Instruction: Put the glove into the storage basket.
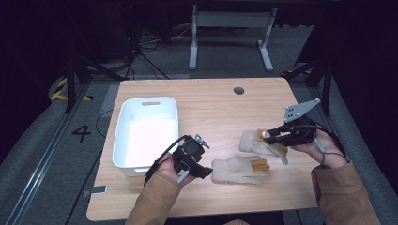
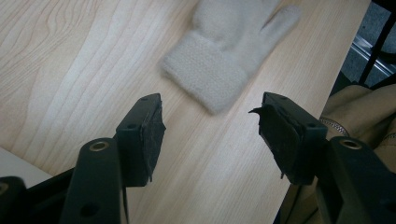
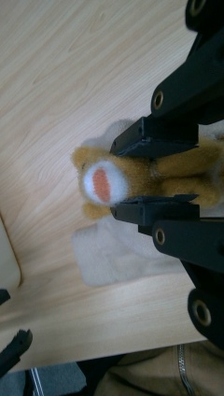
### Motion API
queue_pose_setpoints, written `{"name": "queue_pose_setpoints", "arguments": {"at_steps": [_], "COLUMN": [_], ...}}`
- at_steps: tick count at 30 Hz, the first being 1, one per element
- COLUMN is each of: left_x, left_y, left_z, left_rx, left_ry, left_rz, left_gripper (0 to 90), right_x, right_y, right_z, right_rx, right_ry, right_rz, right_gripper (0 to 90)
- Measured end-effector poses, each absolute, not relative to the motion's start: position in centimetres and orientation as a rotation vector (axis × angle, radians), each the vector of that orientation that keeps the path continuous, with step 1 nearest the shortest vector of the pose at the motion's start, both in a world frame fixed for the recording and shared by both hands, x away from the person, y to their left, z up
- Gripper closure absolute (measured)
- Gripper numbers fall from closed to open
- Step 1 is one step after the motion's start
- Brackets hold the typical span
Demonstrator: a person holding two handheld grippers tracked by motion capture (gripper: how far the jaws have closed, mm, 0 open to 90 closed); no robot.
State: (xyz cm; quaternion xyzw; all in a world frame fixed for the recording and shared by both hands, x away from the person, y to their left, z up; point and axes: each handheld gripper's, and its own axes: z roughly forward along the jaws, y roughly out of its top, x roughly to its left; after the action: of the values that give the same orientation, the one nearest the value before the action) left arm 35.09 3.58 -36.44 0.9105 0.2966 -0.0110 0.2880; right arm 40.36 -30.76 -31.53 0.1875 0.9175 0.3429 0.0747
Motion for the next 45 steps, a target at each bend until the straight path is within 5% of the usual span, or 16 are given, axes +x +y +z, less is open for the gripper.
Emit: {"name": "queue_pose_setpoints", "arguments": {"at_steps": [45], "left_x": [35.1], "left_y": [3.3], "left_z": [-36.7], "left_rx": [2.440], "left_ry": [0.786], "left_rz": [-0.040], "left_gripper": [40.7], "right_x": [39.2], "right_y": [-22.6], "right_z": [-36.4], "right_rx": [0.214], "right_ry": [2.986], "right_rz": [1.067], "right_gripper": [69.4]}}
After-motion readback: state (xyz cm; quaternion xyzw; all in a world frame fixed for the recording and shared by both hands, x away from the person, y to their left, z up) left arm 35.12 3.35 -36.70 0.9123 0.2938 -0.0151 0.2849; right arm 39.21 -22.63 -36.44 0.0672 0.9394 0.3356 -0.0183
